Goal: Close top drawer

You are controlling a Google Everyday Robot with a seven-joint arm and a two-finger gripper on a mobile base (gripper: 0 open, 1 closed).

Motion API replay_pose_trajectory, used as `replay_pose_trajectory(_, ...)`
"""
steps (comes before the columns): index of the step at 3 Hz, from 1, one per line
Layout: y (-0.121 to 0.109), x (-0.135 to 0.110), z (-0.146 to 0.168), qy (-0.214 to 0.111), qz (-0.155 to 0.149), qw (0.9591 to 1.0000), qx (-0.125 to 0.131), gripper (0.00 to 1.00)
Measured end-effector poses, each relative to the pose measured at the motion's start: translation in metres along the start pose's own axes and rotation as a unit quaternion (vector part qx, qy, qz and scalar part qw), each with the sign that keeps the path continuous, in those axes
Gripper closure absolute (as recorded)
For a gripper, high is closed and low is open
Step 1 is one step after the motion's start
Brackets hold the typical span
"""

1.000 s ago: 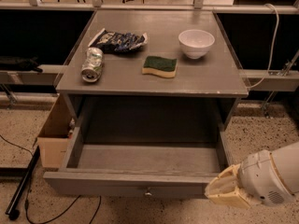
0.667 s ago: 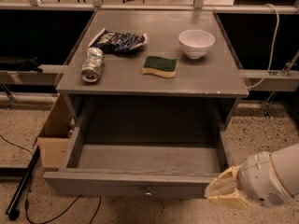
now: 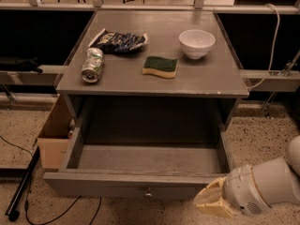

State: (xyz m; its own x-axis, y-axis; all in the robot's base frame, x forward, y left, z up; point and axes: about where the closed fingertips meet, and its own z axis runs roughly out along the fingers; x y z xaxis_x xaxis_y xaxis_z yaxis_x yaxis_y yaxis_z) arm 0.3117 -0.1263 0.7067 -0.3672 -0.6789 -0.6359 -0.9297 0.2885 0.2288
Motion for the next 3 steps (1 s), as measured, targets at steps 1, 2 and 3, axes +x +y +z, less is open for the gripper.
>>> replay_pose_trajectory(1,-0.011,0.002,0.015,0.005,0.009,0.9999,0.004,1.0)
replay_pose_trajectory(2,-0.032,0.009,0.031,0.016,0.027,0.9995,0.009,1.0)
replay_pose_trajectory(3,-0.032,0.024,0.044,0.016,0.044,0.9988,0.016,0.96)
